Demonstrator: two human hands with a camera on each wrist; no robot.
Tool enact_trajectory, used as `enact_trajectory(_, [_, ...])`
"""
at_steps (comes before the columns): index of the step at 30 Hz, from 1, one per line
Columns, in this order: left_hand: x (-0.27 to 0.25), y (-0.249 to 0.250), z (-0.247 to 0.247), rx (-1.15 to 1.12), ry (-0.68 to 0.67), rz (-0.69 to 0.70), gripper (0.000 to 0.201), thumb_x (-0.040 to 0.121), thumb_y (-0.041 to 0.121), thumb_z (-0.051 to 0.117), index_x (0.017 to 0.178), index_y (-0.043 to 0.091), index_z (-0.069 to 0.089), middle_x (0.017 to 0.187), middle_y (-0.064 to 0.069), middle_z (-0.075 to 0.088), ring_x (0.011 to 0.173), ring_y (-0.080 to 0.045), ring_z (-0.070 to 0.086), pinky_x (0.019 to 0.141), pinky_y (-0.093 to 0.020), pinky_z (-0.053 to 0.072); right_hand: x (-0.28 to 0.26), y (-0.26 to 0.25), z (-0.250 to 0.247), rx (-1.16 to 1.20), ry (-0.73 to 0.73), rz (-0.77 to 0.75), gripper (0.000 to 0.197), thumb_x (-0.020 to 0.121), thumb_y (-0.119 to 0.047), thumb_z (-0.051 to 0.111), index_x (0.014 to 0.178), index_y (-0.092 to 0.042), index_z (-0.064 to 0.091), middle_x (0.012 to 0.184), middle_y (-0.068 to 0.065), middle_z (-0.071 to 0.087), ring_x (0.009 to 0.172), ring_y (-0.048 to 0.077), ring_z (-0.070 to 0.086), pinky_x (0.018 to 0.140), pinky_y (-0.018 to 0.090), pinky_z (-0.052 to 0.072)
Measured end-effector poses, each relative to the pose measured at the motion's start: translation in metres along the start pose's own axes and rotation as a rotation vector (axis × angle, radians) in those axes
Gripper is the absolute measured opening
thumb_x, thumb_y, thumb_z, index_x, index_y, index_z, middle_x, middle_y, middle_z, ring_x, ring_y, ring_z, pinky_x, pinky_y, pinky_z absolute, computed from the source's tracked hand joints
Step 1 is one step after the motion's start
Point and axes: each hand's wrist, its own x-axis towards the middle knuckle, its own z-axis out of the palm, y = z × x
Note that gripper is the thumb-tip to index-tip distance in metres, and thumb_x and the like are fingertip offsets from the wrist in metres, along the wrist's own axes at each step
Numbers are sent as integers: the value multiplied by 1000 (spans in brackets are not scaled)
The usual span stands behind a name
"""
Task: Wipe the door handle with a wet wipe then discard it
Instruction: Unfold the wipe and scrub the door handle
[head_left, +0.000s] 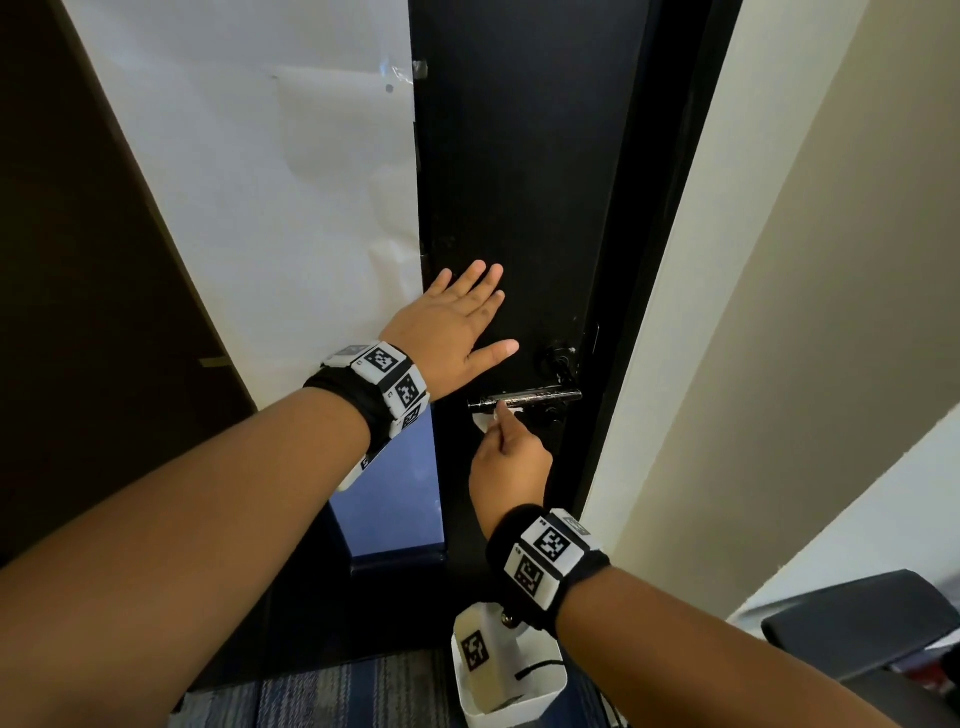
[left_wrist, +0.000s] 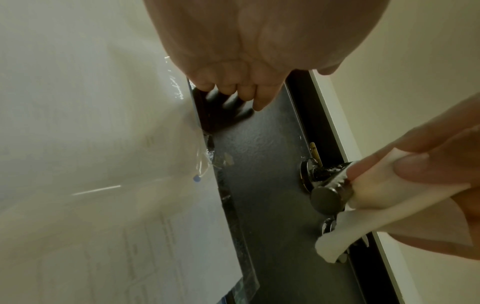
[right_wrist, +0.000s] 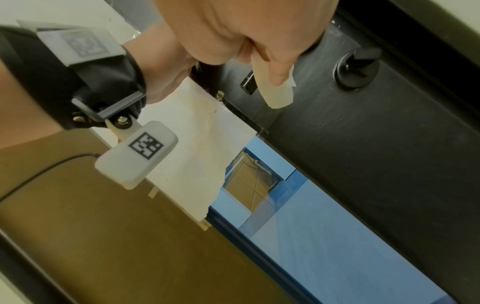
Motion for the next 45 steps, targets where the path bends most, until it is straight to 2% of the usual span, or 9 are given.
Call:
enact_trajectory(5, [-1, 0, 0, -9, -1, 5, 75, 91, 61, 9, 148, 13, 11, 160, -5, -2, 146, -18, -7, 118, -38, -2, -7, -5, 13, 12, -52, -30, 38, 99, -10, 42, 135, -11, 51, 80, 2, 63, 65, 8, 56, 67, 16, 49])
enact_trajectory(8, [-1, -1, 0, -10, -6, 4, 74, 91, 61, 9, 148, 13, 11, 159, -5, -3, 146, -18, -8, 118, -38, -2, -10, -7, 18, -17, -82, -44, 39, 99, -10, 42, 137, -10, 48, 80, 3, 65, 63, 5, 57, 58, 3, 44])
enact_trajectory(12, [-1, -2, 0, -20, -6, 3, 72, 92, 58, 9, 148, 14, 10, 159, -4, -3, 146, -18, -9, 119, -38, -2, -10, -12, 15, 12, -168, -36, 36, 99, -9, 43, 134, -7, 52, 111, 6, 68, 93, 14, 65, 59, -6, 38])
enact_trajectory(15, [-2, -3, -2, -70, -13, 13, 63, 96, 50, 14, 148, 15, 12, 160, -3, -1, 146, -17, -9, 119, -37, -3, -3, -13, 8, 53, -189, -50, 28, 99, -14, 45, 118, -14, 66, 97, 2, 71, 78, 7, 63, 65, 6, 45])
enact_trajectory(19, [-15, -3, -2, -365, -7, -14, 49, 98, 30, 33, 146, 18, 26, 157, -2, 19, 146, -13, 6, 119, -32, 5, 16, -16, -17, 271, -234, 103, 25, 100, -17, 45, 99, -17, 69, 97, 8, 71, 91, 22, 69, 83, 37, 58])
enact_trajectory(24, [-36, 8, -3, -815, 2, -230, 32, 92, 13, 48, 120, 18, 62, 125, -4, 63, 119, -16, 55, 101, -23, 38, 39, -27, -61, 454, -346, 108, 27, 100, -13, 42, 100, -6, 68, 107, 17, 66, 98, 28, 65, 77, 36, 58])
enact_trajectory(31, [-32, 29, -11, -1030, -30, -255, 18, 83, 14, 58, 90, 10, 74, 85, -11, 73, 82, -23, 68, 82, -39, 56, 56, -31, -78, 345, -398, 32, 23, 99, -16, 48, 102, -11, 71, 103, 14, 69, 98, 27, 67, 85, 42, 57])
enact_trajectory(38, [-31, 40, -11, -1101, -116, -356, 19, 86, 17, 61, 90, -1, 68, 84, -18, 72, 71, -17, 71, 71, -30, 59, 58, -36, -81, 126, -349, -121, 22, 96, -17, 53, 106, -13, 72, 105, 3, 69, 96, 10, 62, 72, 16, 48])
enact_trajectory(45, [-34, 51, -12, -1178, -170, -458, 18, 89, 12, 57, 87, -5, 61, 67, -14, 64, 64, -22, 72, 58, -28, 59, 57, -34, -81, 38, -293, -216, 17, 92, -16, 61, 103, -14, 75, 104, -1, 72, 98, 7, 64, 82, 18, 48])
